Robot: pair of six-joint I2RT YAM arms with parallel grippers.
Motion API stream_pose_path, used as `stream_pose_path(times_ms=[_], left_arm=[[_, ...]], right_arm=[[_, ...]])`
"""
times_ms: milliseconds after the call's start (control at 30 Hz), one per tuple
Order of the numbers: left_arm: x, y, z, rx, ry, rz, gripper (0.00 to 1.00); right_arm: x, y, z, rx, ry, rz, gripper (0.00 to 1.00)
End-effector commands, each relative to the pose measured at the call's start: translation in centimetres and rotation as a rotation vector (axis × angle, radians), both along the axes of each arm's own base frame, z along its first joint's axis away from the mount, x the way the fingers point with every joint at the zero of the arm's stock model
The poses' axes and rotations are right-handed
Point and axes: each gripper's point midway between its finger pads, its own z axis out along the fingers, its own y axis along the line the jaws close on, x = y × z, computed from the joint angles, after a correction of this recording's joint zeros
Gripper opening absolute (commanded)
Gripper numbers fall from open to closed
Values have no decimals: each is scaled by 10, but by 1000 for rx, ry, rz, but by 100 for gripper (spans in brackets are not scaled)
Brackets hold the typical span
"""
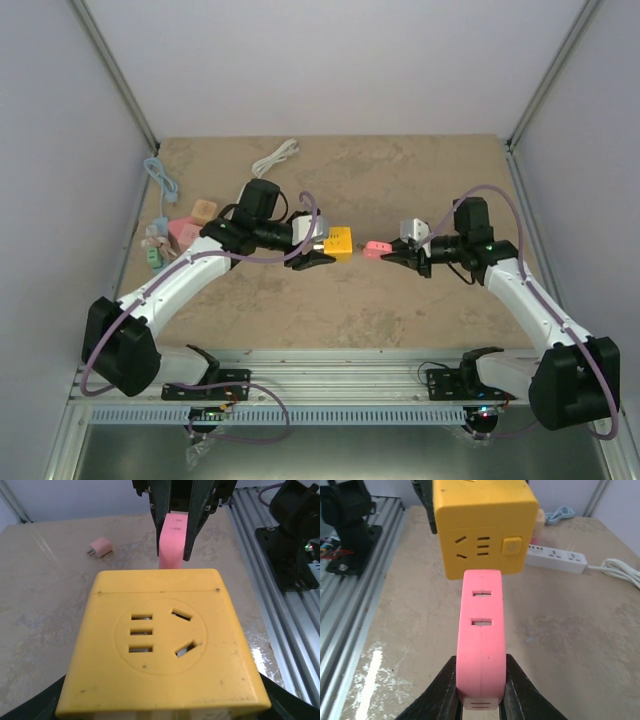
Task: Pull the plug off the socket
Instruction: Remove the plug from the socket, then place the plug at the center of the board.
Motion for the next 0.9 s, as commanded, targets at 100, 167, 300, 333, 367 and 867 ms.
stream_pose_path(times_ms=[100,167,300,333,367,867], left_arm=[[15,9,8,10,-83,82,0],[18,13,5,22,-86,96,0],[28,26,-4,50,-79,132,0],[30,30,-6,57,-72,136,0],[30,33,-9,66,-64,138,0],[15,53,-29,30,5,196,0]], right_arm=[[43,-18,-12,-72,-48,-219,1],[56,-25,-15,-104,-73,-290,1],[84,-45,-27,-199,-127,-452,1],[91,-51,-29,-225,-142,-492,1],[98,-57,-31,-251,-156,-533,1],[154,-153,-84,-718,-301,-950,1]])
